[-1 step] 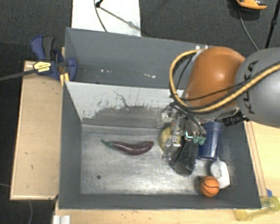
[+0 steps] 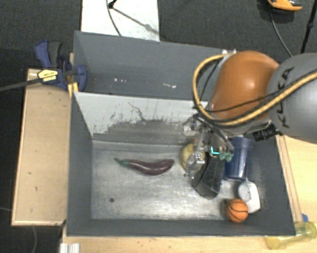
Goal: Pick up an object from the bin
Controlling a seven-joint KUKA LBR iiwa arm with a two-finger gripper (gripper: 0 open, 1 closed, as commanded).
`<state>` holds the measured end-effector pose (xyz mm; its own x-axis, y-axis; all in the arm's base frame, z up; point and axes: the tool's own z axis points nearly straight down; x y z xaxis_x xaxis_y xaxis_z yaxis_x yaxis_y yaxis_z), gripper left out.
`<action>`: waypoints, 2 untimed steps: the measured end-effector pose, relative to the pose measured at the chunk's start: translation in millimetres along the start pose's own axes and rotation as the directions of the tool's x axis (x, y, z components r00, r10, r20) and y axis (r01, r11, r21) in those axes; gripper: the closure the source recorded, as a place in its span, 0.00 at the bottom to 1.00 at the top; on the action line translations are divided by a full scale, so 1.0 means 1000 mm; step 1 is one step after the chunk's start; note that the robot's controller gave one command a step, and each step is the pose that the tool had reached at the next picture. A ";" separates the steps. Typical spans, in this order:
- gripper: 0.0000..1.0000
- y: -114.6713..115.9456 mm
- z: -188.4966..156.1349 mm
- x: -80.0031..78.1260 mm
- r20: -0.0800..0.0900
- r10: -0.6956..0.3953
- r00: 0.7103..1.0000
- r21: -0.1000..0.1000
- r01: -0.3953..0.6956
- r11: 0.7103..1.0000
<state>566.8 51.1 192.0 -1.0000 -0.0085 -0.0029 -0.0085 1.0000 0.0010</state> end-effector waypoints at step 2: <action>0.00 0.002 0.054 0.000 0.003 0.027 1.000 0.000 -0.027 1.000</action>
Offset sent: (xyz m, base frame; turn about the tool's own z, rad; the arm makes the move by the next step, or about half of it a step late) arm 0.0204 0.0458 -0.1220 -0.2401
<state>567.1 53.6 137.9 -0.9998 0.0183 -0.0055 0.0183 0.9998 0.0007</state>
